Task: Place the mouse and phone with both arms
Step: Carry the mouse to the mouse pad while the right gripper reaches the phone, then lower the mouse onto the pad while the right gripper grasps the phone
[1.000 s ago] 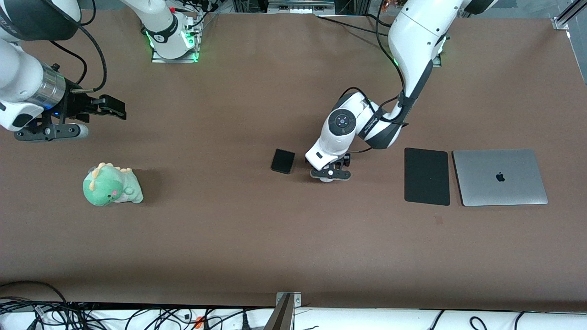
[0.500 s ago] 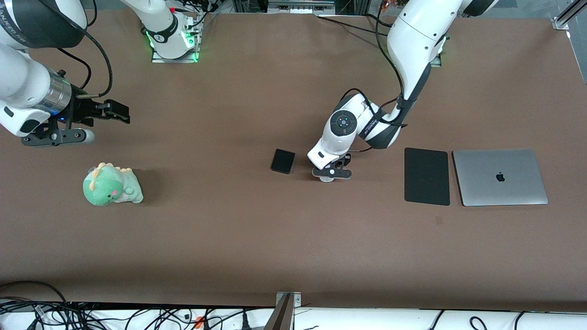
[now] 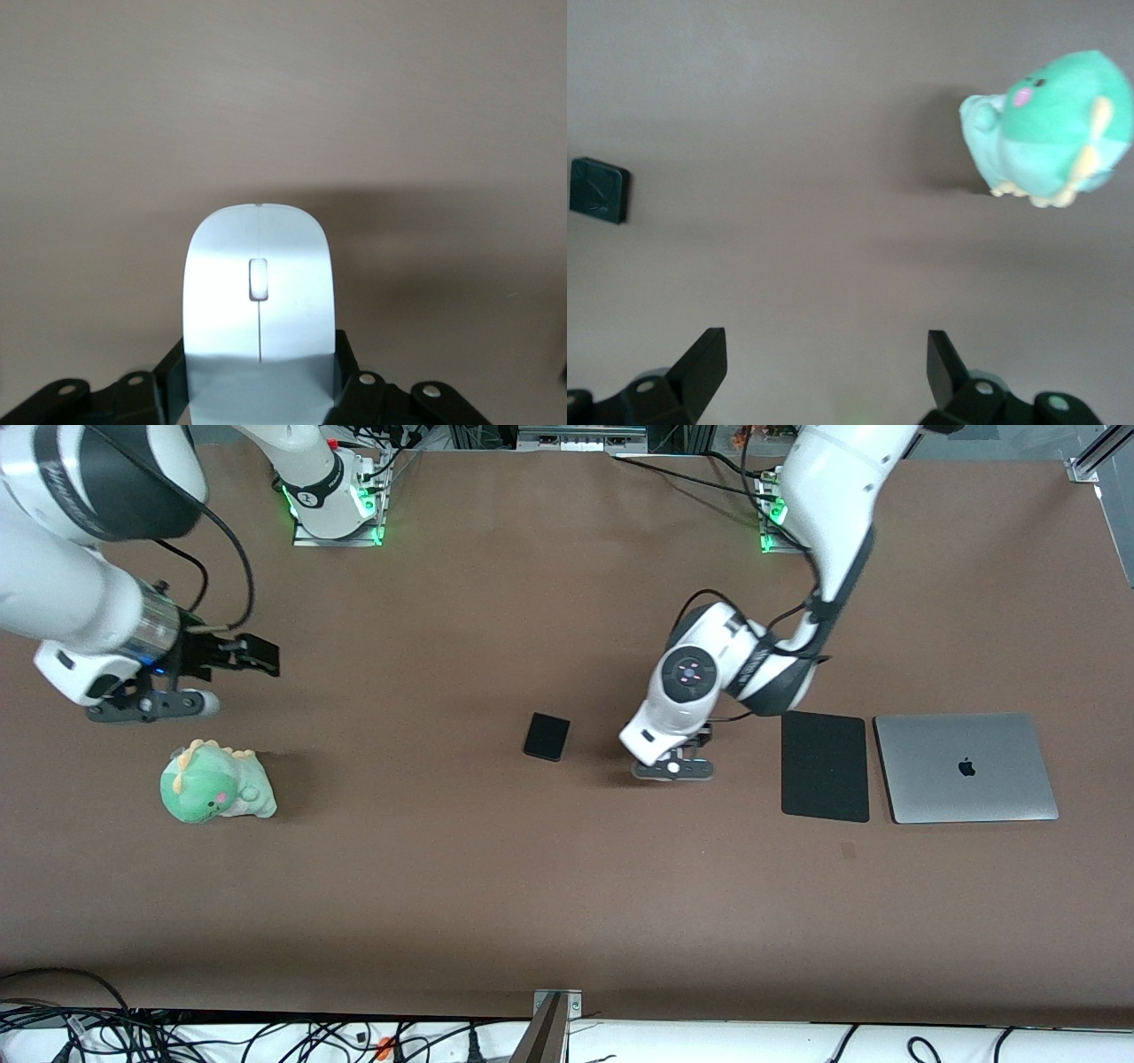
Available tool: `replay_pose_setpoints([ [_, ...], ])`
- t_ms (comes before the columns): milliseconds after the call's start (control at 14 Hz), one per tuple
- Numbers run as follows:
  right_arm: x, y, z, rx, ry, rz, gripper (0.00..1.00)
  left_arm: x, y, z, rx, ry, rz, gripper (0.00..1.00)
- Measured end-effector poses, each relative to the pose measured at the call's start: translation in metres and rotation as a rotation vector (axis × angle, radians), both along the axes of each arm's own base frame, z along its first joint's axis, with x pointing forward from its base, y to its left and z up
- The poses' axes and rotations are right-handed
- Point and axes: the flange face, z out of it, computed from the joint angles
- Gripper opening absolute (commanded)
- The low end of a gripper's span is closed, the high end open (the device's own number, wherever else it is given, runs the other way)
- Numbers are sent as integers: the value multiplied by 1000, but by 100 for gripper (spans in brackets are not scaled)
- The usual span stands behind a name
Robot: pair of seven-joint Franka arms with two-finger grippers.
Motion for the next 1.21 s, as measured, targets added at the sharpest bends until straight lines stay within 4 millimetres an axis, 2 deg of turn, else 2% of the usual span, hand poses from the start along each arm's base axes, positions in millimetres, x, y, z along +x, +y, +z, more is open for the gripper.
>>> replay_pose_setpoints([
  [143,5,49,-36,13,-18,-78,100,20,65,41,23,61,-29,25],
  [214,6,77,-57,12,-32,-112,100,30,101,48,19,83,-42,26],
  [357,-1,142,-104,3,-65,-184,100,45,171,41,-7,118,-79,26],
  [429,-6,171,-127,2,-81,-213,100,49,201,33,-19,136,-88,26],
  [500,-10,196,-148,3,-97,-241,100,51,222,24,-30,143,-91,26],
  [643,-20,235,-185,11,-127,-301,100,50,245,3,-51,127,-110,25],
  [786,-32,267,-223,18,-149,-366,100,43,255,-23,-67,86,-121,26],
  [1000,-52,303,-274,19,-163,-422,100,25,272,-60,-89,27,-137,28],
  [1143,-62,319,-294,23,-170,-424,100,15,275,-75,-96,7,-142,37],
  [1214,-67,325,-300,24,-171,-426,100,11,274,-80,-98,4,-144,62],
])
